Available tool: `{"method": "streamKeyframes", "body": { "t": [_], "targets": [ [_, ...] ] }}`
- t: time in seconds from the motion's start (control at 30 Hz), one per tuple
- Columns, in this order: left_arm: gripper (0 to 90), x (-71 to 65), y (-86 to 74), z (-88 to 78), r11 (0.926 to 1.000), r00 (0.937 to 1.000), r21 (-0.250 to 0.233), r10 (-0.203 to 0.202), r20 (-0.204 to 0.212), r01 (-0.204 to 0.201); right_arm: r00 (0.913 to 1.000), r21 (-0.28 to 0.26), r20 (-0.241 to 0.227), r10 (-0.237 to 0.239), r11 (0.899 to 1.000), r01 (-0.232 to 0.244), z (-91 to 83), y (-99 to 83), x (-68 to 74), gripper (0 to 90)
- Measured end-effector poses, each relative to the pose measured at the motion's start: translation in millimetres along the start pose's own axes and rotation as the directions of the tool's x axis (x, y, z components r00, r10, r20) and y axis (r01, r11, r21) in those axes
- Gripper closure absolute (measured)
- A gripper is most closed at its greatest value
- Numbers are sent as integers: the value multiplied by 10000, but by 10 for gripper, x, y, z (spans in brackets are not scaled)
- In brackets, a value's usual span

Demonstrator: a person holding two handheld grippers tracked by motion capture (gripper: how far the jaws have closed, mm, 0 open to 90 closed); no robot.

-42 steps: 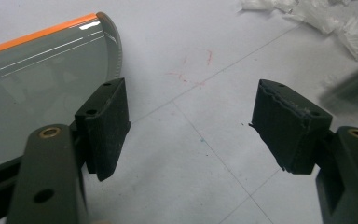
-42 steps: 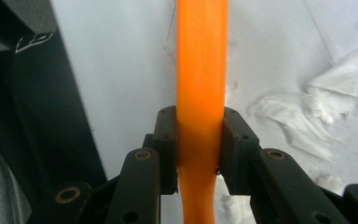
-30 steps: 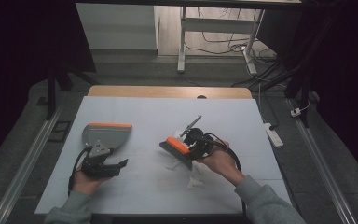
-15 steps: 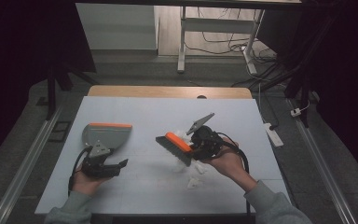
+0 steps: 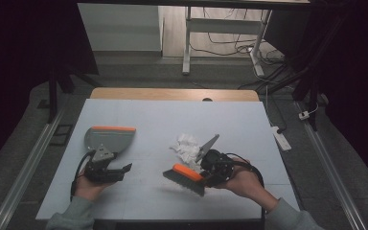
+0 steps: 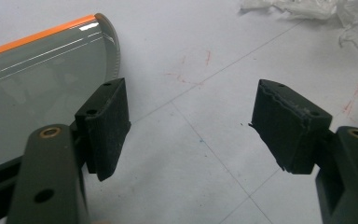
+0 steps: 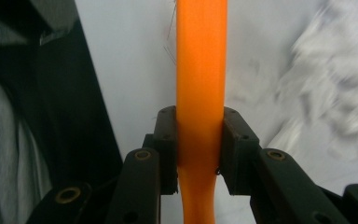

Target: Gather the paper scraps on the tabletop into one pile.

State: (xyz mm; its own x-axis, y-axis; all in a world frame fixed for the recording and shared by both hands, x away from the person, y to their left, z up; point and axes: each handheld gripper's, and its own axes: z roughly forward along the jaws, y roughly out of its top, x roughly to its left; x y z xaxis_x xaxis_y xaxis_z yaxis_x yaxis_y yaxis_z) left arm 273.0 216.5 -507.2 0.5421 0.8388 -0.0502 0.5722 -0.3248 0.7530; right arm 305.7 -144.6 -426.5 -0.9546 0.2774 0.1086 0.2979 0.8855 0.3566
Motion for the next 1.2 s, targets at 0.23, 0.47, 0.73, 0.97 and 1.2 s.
{"method": "streamKeyframes", "body": {
  "t": [0.23, 0.47, 0.73, 0.97, 1.2],
  "targets": [
    [280, 6, -3, 2, 10000, 10000, 23, -34, -27, 34, 9987, 486, 444, -240, 9986, 218, 180, -29, -103, 708],
    [280, 15, -7, -2, 10000, 10000, 5, -46, -24, 46, 9946, 386, 1007, -259, 9990, 221, 231, 148, -331, 708],
    [281, 20, -9, 0, 10000, 10000, 4, -56, -16, 56, 9767, -543, 2132, 250, 9984, -137, 168, 231, -584, 708],
    [280, 8, -6, 11, 10000, 10000, 61, -8, -7, 8, 9625, -2208, 2531, 979, 9745, -411, -282, 79, -530, 708],
    [280, 3, -4, -1, 10000, 10000, 12, -31, -7, 31, 9210, -2350, 2984, 2504, 9545, -1833, -451, -119, -636, 708]
  ]
}}
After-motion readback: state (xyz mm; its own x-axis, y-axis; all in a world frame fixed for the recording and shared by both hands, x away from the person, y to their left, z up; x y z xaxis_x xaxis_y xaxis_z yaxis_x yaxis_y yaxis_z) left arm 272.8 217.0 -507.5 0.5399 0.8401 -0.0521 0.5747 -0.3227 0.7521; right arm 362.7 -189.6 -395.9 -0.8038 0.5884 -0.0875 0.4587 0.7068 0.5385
